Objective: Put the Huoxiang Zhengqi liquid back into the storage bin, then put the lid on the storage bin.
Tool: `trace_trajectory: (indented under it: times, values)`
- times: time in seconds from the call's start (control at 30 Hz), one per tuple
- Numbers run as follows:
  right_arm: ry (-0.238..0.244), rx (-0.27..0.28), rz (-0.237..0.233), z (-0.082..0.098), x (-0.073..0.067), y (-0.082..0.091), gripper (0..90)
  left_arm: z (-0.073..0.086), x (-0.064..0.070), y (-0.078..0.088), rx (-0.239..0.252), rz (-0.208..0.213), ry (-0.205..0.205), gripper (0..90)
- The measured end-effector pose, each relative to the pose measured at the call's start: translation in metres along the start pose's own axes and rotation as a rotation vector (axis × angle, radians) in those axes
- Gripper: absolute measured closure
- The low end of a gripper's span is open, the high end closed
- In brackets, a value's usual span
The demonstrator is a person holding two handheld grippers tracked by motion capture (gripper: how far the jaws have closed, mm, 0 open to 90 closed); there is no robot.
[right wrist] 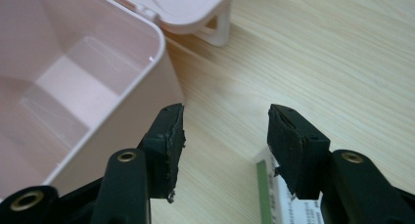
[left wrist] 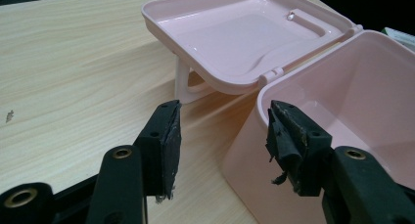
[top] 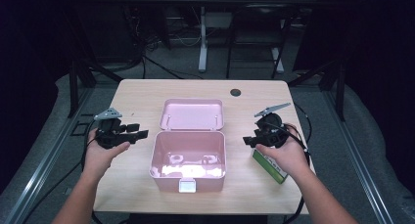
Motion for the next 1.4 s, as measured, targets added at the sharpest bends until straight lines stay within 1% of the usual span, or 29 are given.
trace_trajectory:
  times: [0.07,0.1,0.13,0.2,0.27,0.3,0.33,0.37,0.43,0.53,0.63,0.7,0.8,0.83,0.87,0.9,0.93,1.0,1.03,1.1,1.17,1.23,1.33,1.4]
  values:
    - [0.006,-0.018,0.013,0.0,0.006,-0.002,47.5,0.0,-0.001,0.001,0.001,-0.002,-0.004,46.6]
    - [0.002,-0.028,0.015,0.0,0.009,-0.004,47.5,0.0,-0.001,0.001,0.003,-0.004,-0.001,46.6]
    - [0.003,-0.048,0.017,0.0,0.012,-0.005,47.5,-0.001,-0.001,0.002,0.002,-0.002,0.0,46.6]
    - [0.009,-0.072,0.03,0.0,0.017,-0.007,47.8,-0.001,-0.002,0.002,0.002,-0.007,-0.005,46.7]
    - [0.026,-0.111,0.046,-0.001,0.023,-0.008,47.8,-0.002,-0.001,0.002,0.008,-0.006,-0.002,46.7]
    - [0.028,-0.122,0.05,-0.002,0.025,-0.009,47.8,-0.001,-0.002,0.002,0.005,-0.004,-0.001,46.7]
    - [0.033,-0.135,0.05,-0.002,0.026,-0.008,47.8,-0.001,-0.002,0.001,0.007,-0.002,0.008,46.7]
    - [0.028,-0.144,0.048,-0.003,0.027,-0.008,47.8,0.0,-0.002,0.001,-0.001,-0.003,0.012,46.7]
    - [0.03,-0.179,0.041,-0.004,0.03,-0.008,47.6,0.0,-0.003,0.0,0.002,-0.005,0.007,46.7]
    - [0.054,-0.228,0.05,-0.003,0.034,-0.009,47.5,-0.002,-0.001,0.001,0.005,-0.001,0.0,46.6]
    - [0.049,-0.259,0.045,-0.001,0.038,-0.011,47.5,-0.001,-0.001,0.001,0.006,0.0,-0.003,46.6]
    - [0.054,-0.287,0.051,0.003,0.04,-0.013,47.5,-0.001,-0.001,0.001,0.002,0.001,-0.002,46.7]
    - [0.063,-0.315,0.058,0.006,0.042,-0.015,47.5,-0.002,-0.002,0.001,0.01,-0.001,0.006,46.7]
    - [0.059,-0.317,0.057,0.007,0.043,-0.016,47.4,-0.002,-0.002,0.001,0.01,-0.002,0.005,46.7]
    - [0.059,-0.332,0.055,0.007,0.043,-0.016,47.4,-0.002,-0.002,0.001,0.006,-0.006,0.001,46.7]
    - [0.054,-0.335,0.055,0.007,0.043,-0.017,47.2,-0.001,-0.001,0.001,0.006,0.002,0.003,46.7]
    - [0.055,-0.346,0.055,0.008,0.044,-0.018,47.2,0.0,0.0,0.001,0.01,0.0,0.001,46.6]
    - [0.05,-0.373,0.062,0.009,0.044,-0.019,47.2,0.002,0.001,0.002,0.002,-0.004,-0.006,46.6]
    - [0.057,-0.383,0.063,0.01,0.043,-0.02,47.2,0.002,0.002,0.004,0.0,-0.006,-0.006,46.7]
    - [0.066,-0.403,0.066,0.01,0.042,-0.022,47.1,0.0,0.003,0.008,0.017,-0.013,-0.01,46.7]
    - [0.088,-0.429,0.073,0.009,0.039,-0.023,47.0,-0.001,0.005,0.011,0.034,-0.014,-0.007,46.7]
    - [0.1,-0.445,0.067,0.008,0.036,-0.023,46.7,-0.001,0.004,0.013,0.03,-0.014,-0.008,46.7]
    - [0.117,-0.466,0.072,0.008,0.034,-0.025,46.6,-0.001,0.004,0.012,0.033,-0.018,-0.005,46.6]
    - [0.119,-0.476,0.081,0.008,0.034,-0.026,46.5,-0.002,0.005,0.012,0.029,-0.019,-0.007,46.7]
Point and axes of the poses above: each handheld gripper's, and its own axes: y roughly backward along the jaws, z roughly out of its underside, x roughly to its right, the point moved 4 cm from there along -y, roughly forward along the jaws, and after that the axes turned 6 degrees about z, right-handed, at the moved point
